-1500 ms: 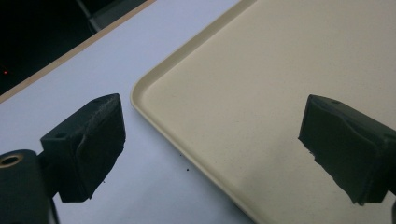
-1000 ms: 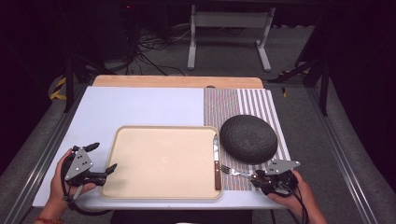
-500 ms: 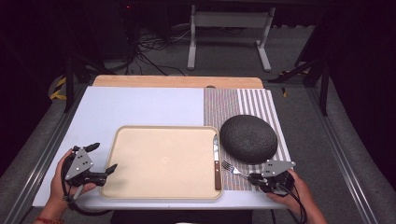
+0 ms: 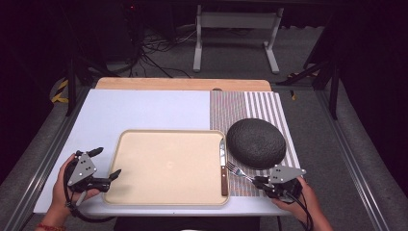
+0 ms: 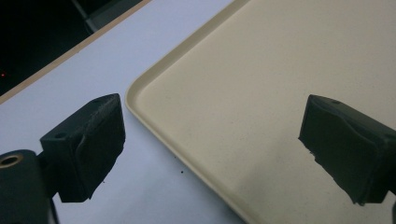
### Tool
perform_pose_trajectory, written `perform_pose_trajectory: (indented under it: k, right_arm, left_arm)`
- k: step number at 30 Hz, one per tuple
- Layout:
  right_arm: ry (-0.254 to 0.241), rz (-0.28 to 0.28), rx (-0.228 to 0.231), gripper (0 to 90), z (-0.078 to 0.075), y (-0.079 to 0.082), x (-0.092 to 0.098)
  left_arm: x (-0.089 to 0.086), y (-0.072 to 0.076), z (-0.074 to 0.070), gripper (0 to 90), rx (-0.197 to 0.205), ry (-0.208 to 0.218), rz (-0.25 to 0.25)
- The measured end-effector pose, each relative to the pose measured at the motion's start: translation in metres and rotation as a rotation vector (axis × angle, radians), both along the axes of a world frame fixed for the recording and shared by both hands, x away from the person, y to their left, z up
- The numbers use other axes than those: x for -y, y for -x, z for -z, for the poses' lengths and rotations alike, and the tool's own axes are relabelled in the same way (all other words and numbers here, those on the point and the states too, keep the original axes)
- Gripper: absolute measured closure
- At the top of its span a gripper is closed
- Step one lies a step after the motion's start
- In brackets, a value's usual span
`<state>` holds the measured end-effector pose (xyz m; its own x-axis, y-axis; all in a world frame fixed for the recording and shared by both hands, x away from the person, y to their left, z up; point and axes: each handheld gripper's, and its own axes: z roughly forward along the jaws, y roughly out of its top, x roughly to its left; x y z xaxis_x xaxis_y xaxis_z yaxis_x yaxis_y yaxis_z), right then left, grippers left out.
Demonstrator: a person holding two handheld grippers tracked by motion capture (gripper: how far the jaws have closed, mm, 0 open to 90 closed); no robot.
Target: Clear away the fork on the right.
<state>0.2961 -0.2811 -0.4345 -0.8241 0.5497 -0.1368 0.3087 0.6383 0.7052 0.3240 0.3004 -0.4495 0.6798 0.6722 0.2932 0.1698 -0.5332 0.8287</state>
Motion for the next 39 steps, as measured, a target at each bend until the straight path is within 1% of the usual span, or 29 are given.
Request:
perform_pose_trajectory:
  k: [1, 2, 6, 8, 14, 15, 16, 17, 22, 24, 27, 29, 30, 34, 39]
  right_arm:
    - [-0.003, 0.005, 0.001, 78.5, -0.001, 0.0, -0.002]
    - [-0.008, 0.006, 0.008, 78.5, -0.002, 0.0, -0.004]
    - [-0.025, 0.009, 0.016, 78.6, -0.007, -0.003, -0.013]
    - [-0.037, 0.008, 0.015, 78.5, -0.01, -0.005, -0.02]
    - [-0.048, 0.0, 0.02, 78.5, -0.016, -0.017, -0.043]
    - [-0.045, 0.006, 0.025, 78.5, -0.017, -0.019, -0.049]
    - [-0.045, 0.006, 0.025, 78.5, -0.017, -0.019, -0.049]
    - [-0.044, 0.006, 0.027, 78.5, -0.018, -0.021, -0.053]
    - [-0.051, -0.008, 0.038, 78.5, -0.022, -0.029, -0.073]
    - [-0.039, -0.006, 0.049, 78.5, -0.023, -0.031, -0.079]
    - [-0.033, -0.017, 0.052, 78.5, -0.025, -0.035, -0.091]
    - [-0.038, -0.023, 0.056, 78.5, -0.026, -0.037, -0.099]
    - [-0.038, -0.023, 0.056, 78.5, -0.026, -0.037, -0.099]
    - [-0.041, -0.031, 0.058, 78.5, -0.028, -0.04, -0.112]
    - [-0.031, -0.061, 0.058, 78.5, -0.03, -0.043, -0.132]
  left_arm:
    - [0.0, 0.0, 0.0, 7.9, -0.001, 0.002, 0.002]
    - [-0.001, 0.0, 0.0, 7.9, 0.007, -0.006, 0.001]
    - [-0.001, 0.0, 0.0, 7.9, 0.005, -0.001, -0.002]
    - [-0.001, 0.0, 0.0, 7.9, 0.005, 0.002, -0.006]
    - [-0.001, 0.0, -0.001, 7.8, 0.004, 0.008, -0.005]
    - [-0.001, 0.0, -0.001, 7.8, 0.004, 0.008, -0.005]
    - [-0.002, 0.0, -0.001, 7.8, 0.007, 0.006, -0.005]
    - [-0.002, 0.0, -0.001, 7.8, 0.007, 0.007, -0.004]
    - [-0.003, 0.0, -0.001, 7.8, 0.009, 0.005, -0.002]
    - [-0.002, 0.0, -0.001, 7.8, 0.009, 0.006, 0.001]
    - [-0.002, 0.0, -0.001, 7.8, 0.009, 0.005, -0.001]
    - [-0.002, 0.0, -0.001, 7.8, 0.009, 0.006, 0.001]
    - [-0.002, 0.0, -0.001, 7.8, 0.009, 0.006, 0.001]
    - [-0.002, 0.0, -0.001, 7.8, 0.007, 0.006, 0.0]
    - [-0.003, 0.001, -0.001, 7.8, 0.01, 0.016, -0.004]
